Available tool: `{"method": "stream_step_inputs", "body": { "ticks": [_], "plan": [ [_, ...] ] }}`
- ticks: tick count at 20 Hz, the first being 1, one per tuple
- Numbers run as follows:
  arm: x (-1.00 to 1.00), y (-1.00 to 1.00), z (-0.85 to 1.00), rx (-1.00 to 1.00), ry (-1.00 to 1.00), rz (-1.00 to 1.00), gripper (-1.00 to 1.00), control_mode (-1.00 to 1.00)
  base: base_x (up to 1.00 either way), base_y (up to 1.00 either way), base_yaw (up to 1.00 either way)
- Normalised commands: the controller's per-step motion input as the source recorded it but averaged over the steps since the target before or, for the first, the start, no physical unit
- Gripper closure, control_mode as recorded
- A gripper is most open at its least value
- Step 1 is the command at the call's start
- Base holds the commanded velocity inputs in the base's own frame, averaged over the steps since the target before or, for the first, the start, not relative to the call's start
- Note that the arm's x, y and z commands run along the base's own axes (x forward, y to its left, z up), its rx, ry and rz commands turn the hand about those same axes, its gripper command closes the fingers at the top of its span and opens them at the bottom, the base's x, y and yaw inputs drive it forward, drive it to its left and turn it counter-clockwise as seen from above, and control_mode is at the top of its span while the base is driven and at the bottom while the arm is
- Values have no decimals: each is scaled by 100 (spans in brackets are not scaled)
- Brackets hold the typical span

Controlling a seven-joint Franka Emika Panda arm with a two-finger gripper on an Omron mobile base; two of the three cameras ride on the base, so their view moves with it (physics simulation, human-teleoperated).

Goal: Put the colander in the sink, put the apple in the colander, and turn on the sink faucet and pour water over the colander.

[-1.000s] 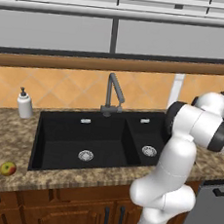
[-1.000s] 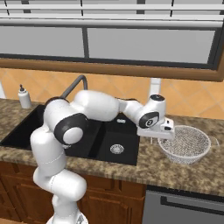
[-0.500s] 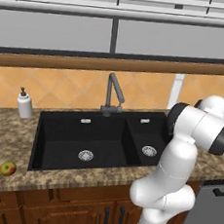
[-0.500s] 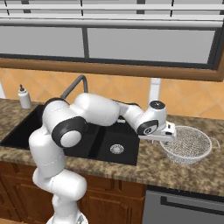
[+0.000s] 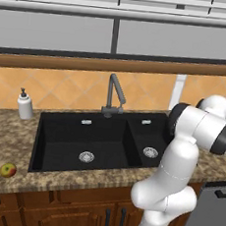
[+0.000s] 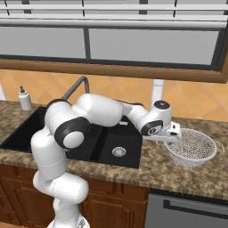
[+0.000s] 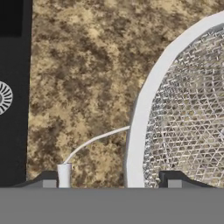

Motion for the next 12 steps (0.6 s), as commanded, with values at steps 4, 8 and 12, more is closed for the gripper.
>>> {"method": "stream_step_inputs", "body": {
  "ticks": [4, 8, 12],
  "plan": [
    [0, 0, 0, 0, 0, 0, 100, -100, 0, 0, 0],
    [0, 0, 0, 0, 0, 0, 100, -100, 0, 0, 0],
    [-21, 10, 21, -4, -7, 0, 100, -100, 0, 0, 0]
  ]
}}
